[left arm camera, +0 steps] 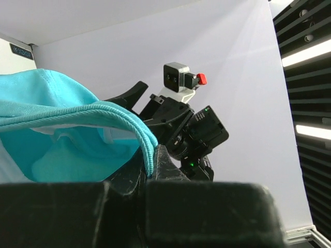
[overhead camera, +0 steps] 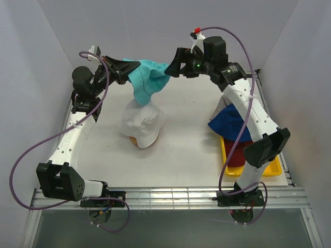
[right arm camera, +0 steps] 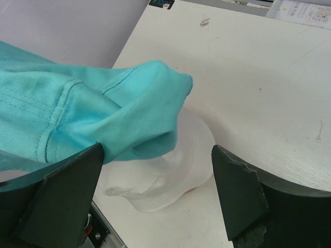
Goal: Stack the hats
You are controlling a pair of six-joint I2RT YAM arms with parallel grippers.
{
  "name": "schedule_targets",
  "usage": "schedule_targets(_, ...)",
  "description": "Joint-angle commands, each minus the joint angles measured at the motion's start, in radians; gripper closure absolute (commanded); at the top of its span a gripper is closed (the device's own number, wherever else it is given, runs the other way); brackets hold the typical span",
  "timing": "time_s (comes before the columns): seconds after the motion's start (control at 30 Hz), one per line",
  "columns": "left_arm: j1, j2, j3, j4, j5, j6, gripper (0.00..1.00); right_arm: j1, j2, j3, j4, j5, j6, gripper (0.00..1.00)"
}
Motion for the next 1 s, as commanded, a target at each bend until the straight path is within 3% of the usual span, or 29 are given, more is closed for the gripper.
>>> schedule_targets(0.0,-0.004,-0.009,0.027,0.106,-0.011,-0.032,1.0,-0.031,-0.075,-0.042,0.049,0.001,0.048,0.1)
schedule_targets(0.3,-0.004,-0.02,-0.039,0.162,-0.005,-0.061,1.0,-0.073,-0.118,-0.22,0.222,-0.055,0.136,0.11)
schedule_targets(0.6,-0.006,-0.011,-0.051,0.206,-0.003,-0.089,1.0,-0.073,-0.132,-0.345,0.428,-0.167,0.242,0.2)
schedule_targets(0.97,-0.013,-0.005,-0.069,0.214,0.001,-0.104,1.0,-0.062,-0.124,-0.373,0.551,-0.187,0.308,0.31)
